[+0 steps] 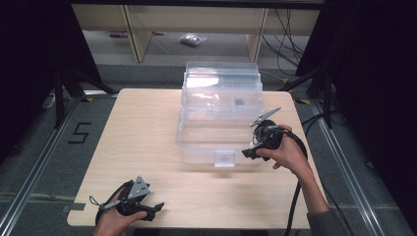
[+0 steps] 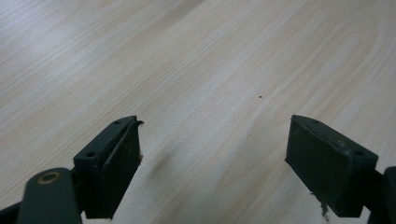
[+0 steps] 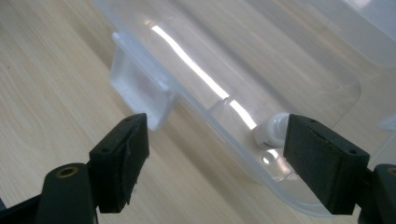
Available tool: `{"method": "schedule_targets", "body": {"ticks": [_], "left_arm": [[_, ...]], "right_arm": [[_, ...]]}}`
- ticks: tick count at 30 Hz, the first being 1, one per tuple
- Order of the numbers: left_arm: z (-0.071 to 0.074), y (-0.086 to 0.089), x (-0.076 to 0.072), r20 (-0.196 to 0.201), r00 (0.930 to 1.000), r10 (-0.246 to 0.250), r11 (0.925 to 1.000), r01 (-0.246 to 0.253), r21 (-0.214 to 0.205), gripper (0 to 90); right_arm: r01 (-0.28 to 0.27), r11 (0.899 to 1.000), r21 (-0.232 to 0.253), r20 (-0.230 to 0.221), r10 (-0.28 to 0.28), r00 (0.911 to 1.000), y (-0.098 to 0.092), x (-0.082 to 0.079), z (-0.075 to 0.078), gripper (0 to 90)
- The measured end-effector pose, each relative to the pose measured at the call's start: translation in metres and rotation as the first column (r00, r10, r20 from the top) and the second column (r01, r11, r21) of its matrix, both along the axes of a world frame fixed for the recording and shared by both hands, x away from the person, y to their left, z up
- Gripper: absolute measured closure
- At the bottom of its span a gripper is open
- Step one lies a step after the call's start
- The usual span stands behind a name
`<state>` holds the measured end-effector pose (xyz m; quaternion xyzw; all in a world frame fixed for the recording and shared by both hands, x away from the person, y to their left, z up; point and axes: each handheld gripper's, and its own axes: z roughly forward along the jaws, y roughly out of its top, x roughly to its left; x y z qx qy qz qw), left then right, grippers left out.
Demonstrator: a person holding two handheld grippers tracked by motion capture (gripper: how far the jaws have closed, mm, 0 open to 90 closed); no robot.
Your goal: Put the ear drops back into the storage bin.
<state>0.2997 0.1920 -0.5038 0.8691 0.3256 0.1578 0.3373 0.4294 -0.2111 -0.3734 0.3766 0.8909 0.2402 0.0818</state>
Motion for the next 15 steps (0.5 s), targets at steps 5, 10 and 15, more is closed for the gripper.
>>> {"method": "schedule_targets", "body": {"ticks": [5,10,15], "left_arm": [[0.0,0.0,0.0,0.001,1.0,0.0,1.0,0.0,0.001,17.3],[0.0,0.0,0.0,0.0,1.0,-0.002,1.0,0.002,0.001,17.3],[0.0,0.0,0.0,0.002,1.0,-0.002,1.0,0.002,0.001,17.3]], "right_arm": [[-0.027,0.999,0.021,0.026,0.026,0.9993,0.0,-0.006,-0.003,23.2],[-0.021,1.0,0.022,0.029,0.02,0.9994,0.001,-0.011,-0.007,23.1],[-0.013,1.0,0.01,0.036,0.012,0.9993,0.0,-0.013,-0.01,23.2]]}}
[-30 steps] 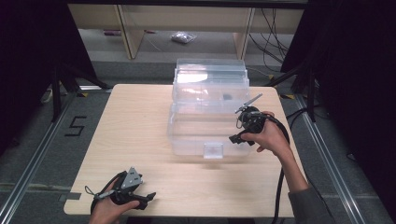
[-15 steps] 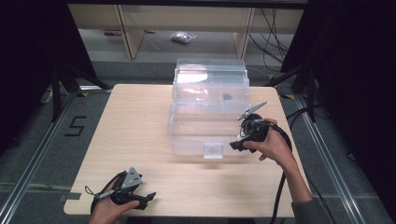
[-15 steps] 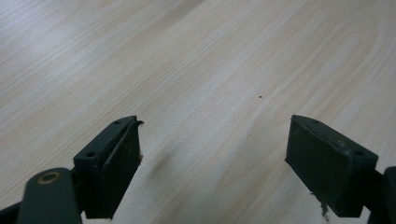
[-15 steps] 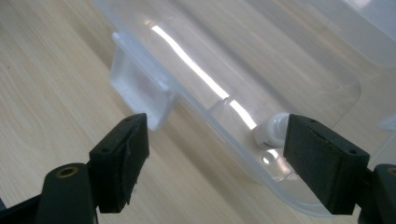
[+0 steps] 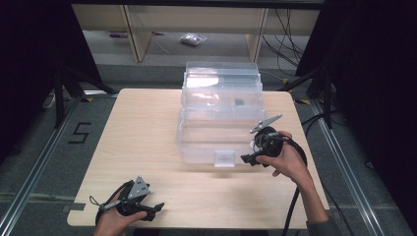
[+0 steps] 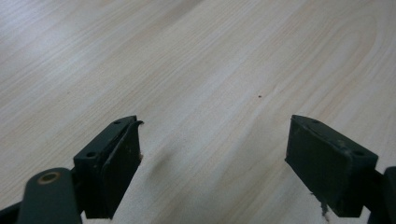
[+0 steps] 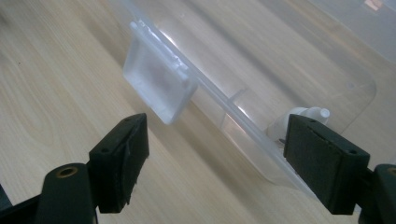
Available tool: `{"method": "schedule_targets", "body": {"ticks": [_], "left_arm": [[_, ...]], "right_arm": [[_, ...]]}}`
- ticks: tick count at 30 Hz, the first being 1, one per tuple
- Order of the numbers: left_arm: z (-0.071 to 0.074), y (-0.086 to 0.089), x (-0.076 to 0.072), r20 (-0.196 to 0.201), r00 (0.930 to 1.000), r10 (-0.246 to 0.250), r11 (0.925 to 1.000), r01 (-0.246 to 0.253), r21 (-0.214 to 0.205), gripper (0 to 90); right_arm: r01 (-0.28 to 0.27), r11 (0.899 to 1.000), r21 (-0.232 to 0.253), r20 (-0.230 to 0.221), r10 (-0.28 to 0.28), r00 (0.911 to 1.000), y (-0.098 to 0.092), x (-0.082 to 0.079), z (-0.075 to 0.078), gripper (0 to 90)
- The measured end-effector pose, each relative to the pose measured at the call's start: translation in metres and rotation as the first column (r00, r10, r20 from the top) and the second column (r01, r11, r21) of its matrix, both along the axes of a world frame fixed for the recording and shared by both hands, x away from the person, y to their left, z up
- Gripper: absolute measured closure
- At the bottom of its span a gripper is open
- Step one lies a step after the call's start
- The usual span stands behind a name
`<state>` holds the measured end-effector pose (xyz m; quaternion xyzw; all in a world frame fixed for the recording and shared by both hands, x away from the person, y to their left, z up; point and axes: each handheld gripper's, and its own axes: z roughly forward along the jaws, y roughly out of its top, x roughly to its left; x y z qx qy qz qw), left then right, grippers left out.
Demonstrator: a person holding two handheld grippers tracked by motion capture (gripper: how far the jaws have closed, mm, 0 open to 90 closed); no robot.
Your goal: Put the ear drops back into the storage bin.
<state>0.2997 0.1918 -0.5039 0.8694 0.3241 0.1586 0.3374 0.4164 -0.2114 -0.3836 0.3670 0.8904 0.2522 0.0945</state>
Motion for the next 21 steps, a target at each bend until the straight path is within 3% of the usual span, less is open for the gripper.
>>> {"method": "schedule_targets", "body": {"ticks": [3,6,9,11,13,14,15,17,21], "left_arm": [[0.0,0.0,0.0,-0.001,1.0,0.002,1.0,-0.002,0.0,17.3],[0.0,0.0,0.0,-0.001,1.0,0.0,1.0,0.0,0.001,17.3],[0.0,0.0,0.001,-0.004,1.0,-0.003,1.0,0.003,0.004,17.3],[0.0,0.0,0.0,-0.002,1.0,0.0,1.0,0.0,0.0,17.4],[0.0,0.0,0.0,-0.002,1.0,0.002,1.0,-0.002,-0.003,17.3],[0.0,-0.001,-0.001,-0.005,1.0,0.007,0.9999,-0.007,-0.007,17.4],[0.0,-0.001,-0.001,-0.004,1.0,0.004,1.0,-0.004,-0.005,17.3],[0.0,-0.001,-0.001,-0.005,1.0,0.008,0.9999,-0.008,-0.01,17.3],[0.0,-0.001,-0.001,-0.006,1.0,0.004,1.0,-0.004,-0.004,17.3]], "right_arm": [[0.005,1.0,0.016,-0.011,-0.005,0.9999,-0.001,-0.003,0.0,23.1],[-0.024,0.999,0.031,0.008,0.024,0.9997,-0.001,-0.005,-0.003,23.1],[-0.002,0.999,0.047,-0.002,0.002,1.0,0.002,-0.009,-0.004,23.0],[-0.035,0.998,0.052,0.022,0.034,0.9992,0.002,-0.01,-0.006,23.0],[-0.033,0.998,0.05,0.015,0.032,0.9994,0.003,-0.011,-0.009,22.8],[-0.059,0.997,0.041,0.033,0.057,0.9978,0.002,-0.011,-0.009,22.8],[-0.019,0.999,0.044,0.013,0.019,0.9997,0.004,-0.014,-0.01,22.7],[-0.028,0.999,0.044,0.017,0.028,0.9995,0.004,-0.017,-0.011,22.7],[-0.051,0.998,0.044,0.045,0.049,0.9978,0.003,-0.022,-0.012,21.9]]}}
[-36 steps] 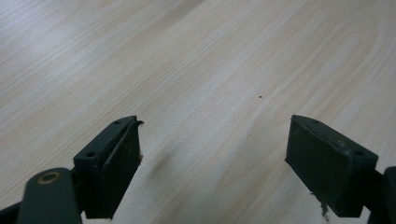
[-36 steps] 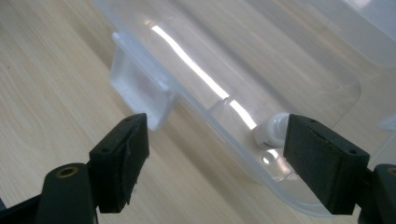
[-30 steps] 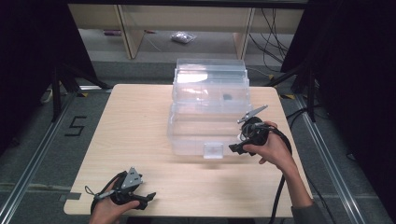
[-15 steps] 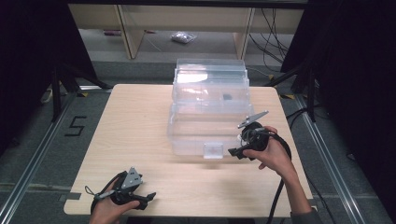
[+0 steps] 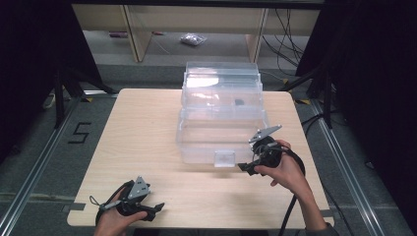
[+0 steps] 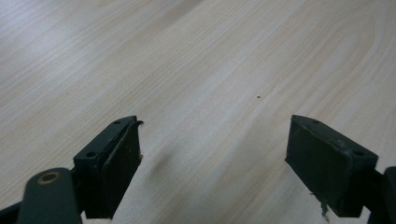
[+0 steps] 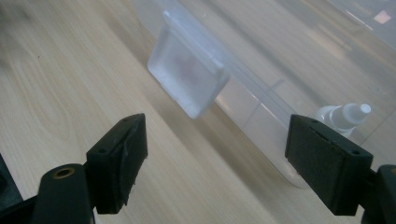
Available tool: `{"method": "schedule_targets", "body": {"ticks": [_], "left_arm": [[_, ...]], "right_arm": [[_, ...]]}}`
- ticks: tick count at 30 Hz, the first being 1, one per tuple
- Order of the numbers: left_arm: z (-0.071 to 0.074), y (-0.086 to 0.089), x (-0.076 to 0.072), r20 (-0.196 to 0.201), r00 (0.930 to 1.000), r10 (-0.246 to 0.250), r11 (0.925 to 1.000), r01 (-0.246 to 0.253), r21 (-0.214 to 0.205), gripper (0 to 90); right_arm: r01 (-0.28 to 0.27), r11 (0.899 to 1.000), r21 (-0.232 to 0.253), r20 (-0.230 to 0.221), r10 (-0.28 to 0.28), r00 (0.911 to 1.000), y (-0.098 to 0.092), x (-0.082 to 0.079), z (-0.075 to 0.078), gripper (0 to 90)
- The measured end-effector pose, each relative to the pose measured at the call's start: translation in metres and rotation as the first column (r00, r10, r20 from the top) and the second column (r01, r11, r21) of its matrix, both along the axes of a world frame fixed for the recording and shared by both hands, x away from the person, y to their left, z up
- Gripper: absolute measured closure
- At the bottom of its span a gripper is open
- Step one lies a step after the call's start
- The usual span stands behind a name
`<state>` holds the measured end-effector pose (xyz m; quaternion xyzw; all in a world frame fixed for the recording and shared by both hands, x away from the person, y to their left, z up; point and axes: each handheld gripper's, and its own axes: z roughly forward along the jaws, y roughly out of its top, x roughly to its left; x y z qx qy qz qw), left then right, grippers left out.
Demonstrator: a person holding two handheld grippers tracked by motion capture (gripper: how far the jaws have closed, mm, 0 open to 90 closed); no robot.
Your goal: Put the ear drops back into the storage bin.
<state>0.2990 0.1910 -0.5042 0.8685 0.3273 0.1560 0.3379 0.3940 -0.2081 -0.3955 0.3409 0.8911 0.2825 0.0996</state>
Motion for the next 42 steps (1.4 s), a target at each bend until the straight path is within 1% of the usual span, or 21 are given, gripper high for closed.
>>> {"method": "schedule_targets", "body": {"ticks": [5,6,7,8,9,10,11,14,16,17,18,19,20,21,22,27,28,31,36,41,42], "left_arm": [[0.0,0.0,0.0,0.0,1.0,0.003,1.0,-0.003,-0.008,17.4],[0.0,0.0,0.0,-0.001,1.0,0.001,1.0,-0.001,-0.007,17.3],[0.0,0.0,0.0,-0.001,1.0,0.0,1.0,0.0,-0.007,17.4],[0.0,-0.001,0.0,-0.004,1.0,0.001,1.0,-0.001,-0.004,17.4],[0.0,-0.001,0.0,-0.004,1.0,-0.001,1.0,0.001,-0.005,17.4],[0.0,-0.001,-0.001,0.002,1.0,-0.007,1.0,0.007,-0.004,17.4],[0.0,-0.001,-0.001,-0.004,1.0,0.006,0.9999,-0.006,-0.011,17.3],[0.0,0.0,0.0,0.0,1.0,-0.001,1.0,0.001,-0.001,17.3],[0.0,-0.001,-0.001,-0.003,1.0,0.004,1.0,-0.004,-0.006,17.3],[0.0,-0.001,0.0,-0.004,1.0,0.001,1.0,-0.001,-0.003,17.4],[0.0,-0.001,0.0,-0.004,1.0,0.0,1.0,0.0,-0.003,17.3],[0.0,-0.001,0.0,-0.004,1.0,0.002,1.0,-0.002,-0.005,17.3],[0.0,0.0,0.0,0.006,1.0,0.0,1.0,0.0,-0.003,17.3],[0.0,0.0,0.0,0.001,1.0,0.002,1.0,-0.002,0.001,17.3],[0.001,0.0,0.0,0.002,1.0,-0.002,1.0,0.002,-0.001,17.4],[0.001,0.0,0.0,0.001,1.0,-0.01,0.9999,0.01,0.006,17.4],[0.0,-0.001,-0.001,0.001,1.0,0.0,1.0,0.0,-0.007,17.3],[0.001,-0.001,-0.001,0.001,1.0,0.0,1.0,0.0,-0.009,17.3],[0.0,-0.001,-0.001,0.002,1.0,-0.005,1.0,0.005,-0.004,17.3],[0.001,-0.001,-0.001,0.001,1.0,-0.001,1.0,0.001,-0.006,17.3],[0.001,-0.001,-0.001,0.002,1.0,-0.004,1.0,0.004,-0.006,17.3]], "right_arm": [[-0.025,1.0,0.002,0.021,0.025,0.9995,0.001,-0.01,-0.007,21.9],[-0.028,1.0,-0.014,0.031,0.028,0.9991,0.0,-0.012,-0.009,21.9],[-0.04,0.999,0.009,0.038,0.039,0.9985,0.0,-0.014,-0.012,21.9],[-0.054,0.999,0.008,0.058,0.053,0.9969,-0.001,-0.014,-0.014,21.9],[-0.029,1.0,0.01,0.05,0.028,0.9983,-0.001,-0.017,-0.017,21.8],[-0.058,0.998,0.0,0.06,0.058,0.9966,-0.004,-0.017,-0.018,21.8],[-0.035,0.999,0.008,0.06,0.034,0.9976,-0.004,-0.021,-0.021,21.8],[-0.037,0.999,0.016,0.051,0.036,0.998,-0.008,-0.024,-0.028,21.8],[-0.035,0.999,0.021,0.077,0.033,0.9965,-0.011,-0.026,-0.034,21.8],[-0.029,0.999,0.019,0.057,0.028,0.998,-0.012,-0.028,-0.034,21.8],[-0.028,0.999,0.026,0.071,0.026,0.9972,-0.012,-0.028,-0.037,21.8],[-0.021,0.999,0.026,0.044,0.02,0.9988,-0.014,-0.031,-0.037,21.8],[-0.022,0.999,0.027,0.068,0.02,0.9975,-0.015,-0.031,-0.041,21.8],[-0.016,1.0,0.026,0.055,0.015,0.9984,-0.015,-0.033,-0.041,21.8],[-0.02,0.999,0.037,0.071,0.018,0.9973,-0.016,-0.033,-0.043,21.8],[-0.013,0.998,0.053,0.061,0.01,0.9981,-0.017,-0.039,-0.05,21.4],[-0.026,0.998,0.058,0.083,0.021,0.9964,-0.017,-0.039,-0.053,21.4],[-0.027,0.998,0.064,0.057,0.023,0.9981,-0.016,-0.043,-0.059,21.2],[-0.038,0.998,0.055,0.047,0.036,0.9982,-0.017,-0.048,-0.067,21.2],[-0.019,0.998,0.064,0.072,0.014,0.9973,-0.02,-0.053,-0.075,21.0],[-0.017,0.997,0.071,0.046,0.014,0.9989,-0.02,-0.054,-0.075,21.0]]}}
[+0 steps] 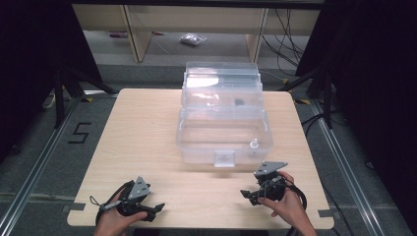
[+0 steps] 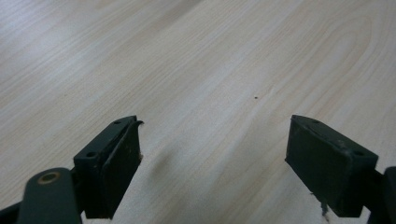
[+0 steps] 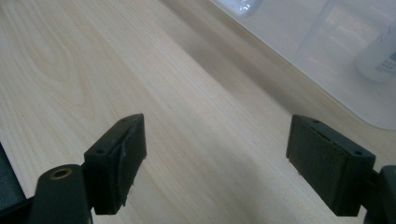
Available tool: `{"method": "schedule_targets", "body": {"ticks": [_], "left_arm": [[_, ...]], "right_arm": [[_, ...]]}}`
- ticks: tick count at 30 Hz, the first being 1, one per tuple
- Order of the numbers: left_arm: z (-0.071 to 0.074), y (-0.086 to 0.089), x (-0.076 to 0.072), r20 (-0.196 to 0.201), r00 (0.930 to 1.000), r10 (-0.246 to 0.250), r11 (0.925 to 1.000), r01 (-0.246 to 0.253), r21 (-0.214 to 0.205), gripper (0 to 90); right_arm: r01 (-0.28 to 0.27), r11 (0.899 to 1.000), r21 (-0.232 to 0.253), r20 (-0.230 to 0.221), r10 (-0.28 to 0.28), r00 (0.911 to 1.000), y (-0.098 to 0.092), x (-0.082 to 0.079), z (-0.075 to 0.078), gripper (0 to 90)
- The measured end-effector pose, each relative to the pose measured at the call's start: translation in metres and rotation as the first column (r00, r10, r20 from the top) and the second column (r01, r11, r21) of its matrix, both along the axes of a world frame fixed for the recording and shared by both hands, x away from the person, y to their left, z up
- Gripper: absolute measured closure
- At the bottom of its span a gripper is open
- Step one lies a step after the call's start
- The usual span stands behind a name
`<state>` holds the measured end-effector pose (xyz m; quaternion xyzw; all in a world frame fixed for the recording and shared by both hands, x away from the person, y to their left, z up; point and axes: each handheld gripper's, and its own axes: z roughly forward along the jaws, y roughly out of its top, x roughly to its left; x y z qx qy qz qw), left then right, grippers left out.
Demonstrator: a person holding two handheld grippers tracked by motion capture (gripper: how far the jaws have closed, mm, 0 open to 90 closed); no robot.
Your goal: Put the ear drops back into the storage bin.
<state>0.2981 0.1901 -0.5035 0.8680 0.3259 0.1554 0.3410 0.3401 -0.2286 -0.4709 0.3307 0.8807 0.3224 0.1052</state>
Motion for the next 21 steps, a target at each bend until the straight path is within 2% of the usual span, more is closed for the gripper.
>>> {"method": "schedule_targets", "body": {"ticks": [1,2,3,4,5,6,8,9,11,12,13,14,15,17,18,19,21], "left_arm": [[0.0,0.0,0.0,0.001,1.0,-0.002,1.0,0.002,0.001,17.3],[0.0,0.0,0.0,0.0,1.0,-0.002,1.0,0.002,0.001,17.3],[0.0,0.0,0.0,0.0,1.0,-0.002,1.0,0.002,0.002,17.3],[0.001,0.001,0.0,-0.005,0.9998,-0.019,0.9995,0.019,0.024,17.4],[0.0,0.0,0.0,-0.001,1.0,-0.002,1.0,0.002,0.001,17.3],[0.0,0.0,0.0,-0.001,1.0,-0.002,1.0,0.002,0.002,17.3],[0.0,0.0,0.0,-0.003,1.0,-0.006,1.0,0.006,0.007,17.4],[0.0,0.0,0.0,-0.001,1.0,0.0,1.0,0.0,0.003,17.3],[0.0,0.0,0.0,-0.002,1.0,-0.001,1.0,0.001,0.002,17.3],[0.0,0.0,0.0,-0.002,1.0,-0.001,1.0,0.001,0.003,17.3],[0.0,0.0,0.0,-0.001,1.0,-0.001,1.0,0.001,0.003,17.4],[0.0,0.0,0.0,-0.001,1.0,-0.001,1.0,0.001,0.002,17.3],[0.0,0.0,0.0,-0.001,1.0,-0.001,1.0,0.001,0.003,17.3],[0.0,0.0,0.0,-0.001,1.0,0.0,1.0,0.0,0.002,17.4],[0.0,0.0,0.0,-0.001,1.0,-0.001,1.0,0.001,0.003,17.3],[0.0,0.0,0.0,0.0,1.0,-0.001,1.0,0.001,0.003,17.3],[0.0,0.0,0.0,0.001,1.0,-0.002,1.0,0.002,0.004,17.3]], "right_arm": [[0.01,1.0,-0.01,0.005,-0.01,0.9999,-0.002,-0.002,-0.001,21.0],[0.014,1.0,0.004,0.02,-0.014,0.9997,-0.002,-0.002,-0.004,21.0],[0.001,1.0,-0.001,0.007,-0.001,1.0,-0.003,-0.002,-0.003,20.9],[0.007,1.0,0.0,0.007,-0.007,0.9999,-0.004,-0.003,-0.004,20.9],[0.013,1.0,0.016,0.02,-0.013,0.9997,-0.005,-0.004,-0.007,20.9],[0.009,1.0,0.005,0.004,-0.009,1.0,-0.006,-0.005,-0.007,20.9],[0.024,1.0,0.02,0.018,-0.024,0.9995,-0.006,-0.007,-0.01,20.7],[0.009,1.0,0.001,0.009,-0.009,0.9999,-0.008,-0.007,-0.01,20.6],[0.027,1.0,0.011,0.011,-0.027,0.9996,-0.007,-0.009,-0.011,20.6],[0.025,1.0,-0.013,0.021,-0.024,0.9995,-0.009,-0.01,-0.01,20.4],[0.023,1.0,0.0,0.0,-0.023,0.9997,-0.008,-0.011,-0.01,20.4],[0.012,1.0,-0.003,0.017,-0.012,0.9998,-0.009,-0.011,-0.011,20.4],[0.024,1.0,0.007,0.028,-0.024,0.9993,-0.009,-0.012,-0.012,20.4],[0.026,1.0,0.011,0.031,-0.026,0.9992,-0.009,-0.012,-0.013,20.4],[0.036,0.999,0.016,0.018,-0.036,0.9992,-0.009,-0.013,-0.013,20.3],[0.026,1.0,0.001,0.046,-0.026,0.9986,-0.011,-0.012,-0.014,20.3],[0.042,0.999,0.011,0.018,-0.042,0.999,-0.011,-0.012,-0.014,20.3]]}}
